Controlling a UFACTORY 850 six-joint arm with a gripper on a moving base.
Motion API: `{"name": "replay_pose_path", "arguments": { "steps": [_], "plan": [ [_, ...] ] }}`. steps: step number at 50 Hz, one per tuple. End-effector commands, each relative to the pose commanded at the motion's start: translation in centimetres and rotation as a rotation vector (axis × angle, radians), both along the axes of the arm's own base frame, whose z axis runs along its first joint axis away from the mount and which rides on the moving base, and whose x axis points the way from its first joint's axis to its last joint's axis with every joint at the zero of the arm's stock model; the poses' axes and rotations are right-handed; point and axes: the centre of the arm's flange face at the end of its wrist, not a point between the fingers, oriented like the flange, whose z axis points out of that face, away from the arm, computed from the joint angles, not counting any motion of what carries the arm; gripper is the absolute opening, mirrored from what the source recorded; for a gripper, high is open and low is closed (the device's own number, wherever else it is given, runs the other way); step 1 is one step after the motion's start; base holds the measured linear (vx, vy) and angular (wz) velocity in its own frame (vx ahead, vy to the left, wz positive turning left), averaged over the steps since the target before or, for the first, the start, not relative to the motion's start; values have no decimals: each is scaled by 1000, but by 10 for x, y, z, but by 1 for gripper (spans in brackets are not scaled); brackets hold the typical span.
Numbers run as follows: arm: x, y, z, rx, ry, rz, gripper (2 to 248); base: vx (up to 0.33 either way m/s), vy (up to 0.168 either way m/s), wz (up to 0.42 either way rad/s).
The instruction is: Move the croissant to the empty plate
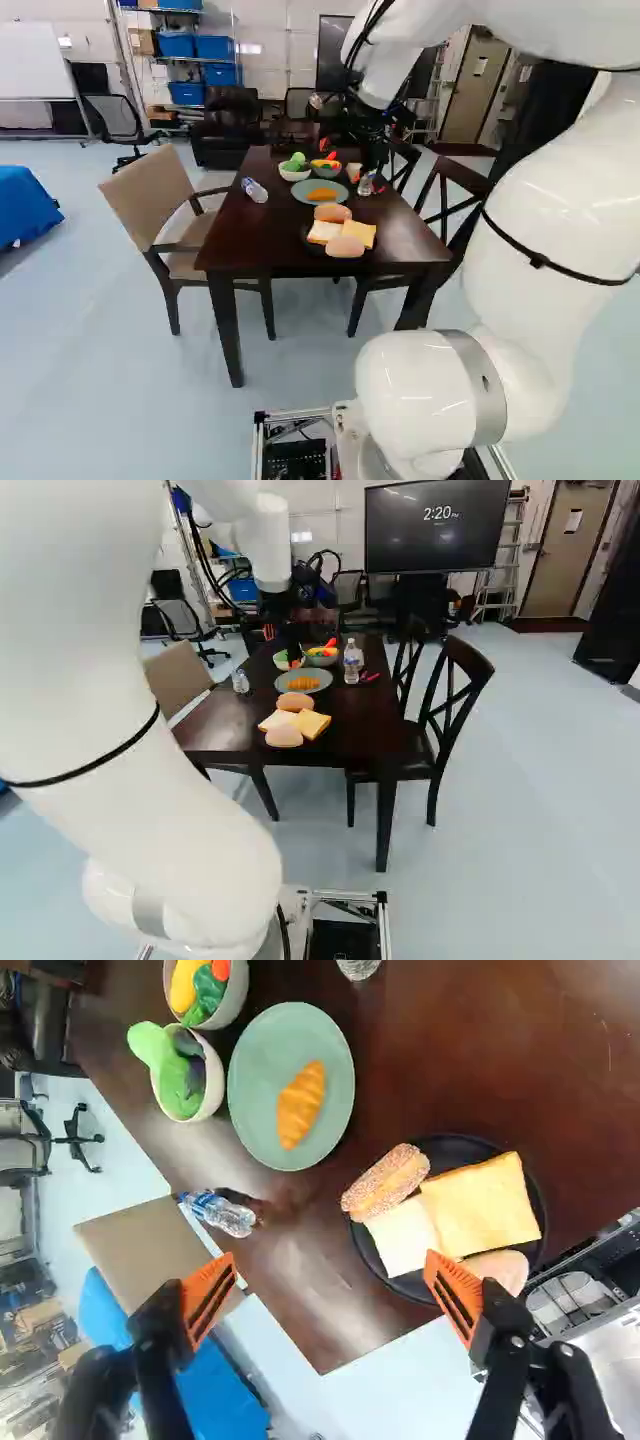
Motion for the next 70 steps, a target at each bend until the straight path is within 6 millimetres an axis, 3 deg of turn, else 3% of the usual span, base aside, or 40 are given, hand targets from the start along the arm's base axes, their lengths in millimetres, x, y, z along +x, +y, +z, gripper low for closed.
{"name": "replay_pose_path", "arguments": {
  "steps": [70],
  "plan": [
    [-6,1,0,0,0,2,247,-31,3,3]
  ]
}}
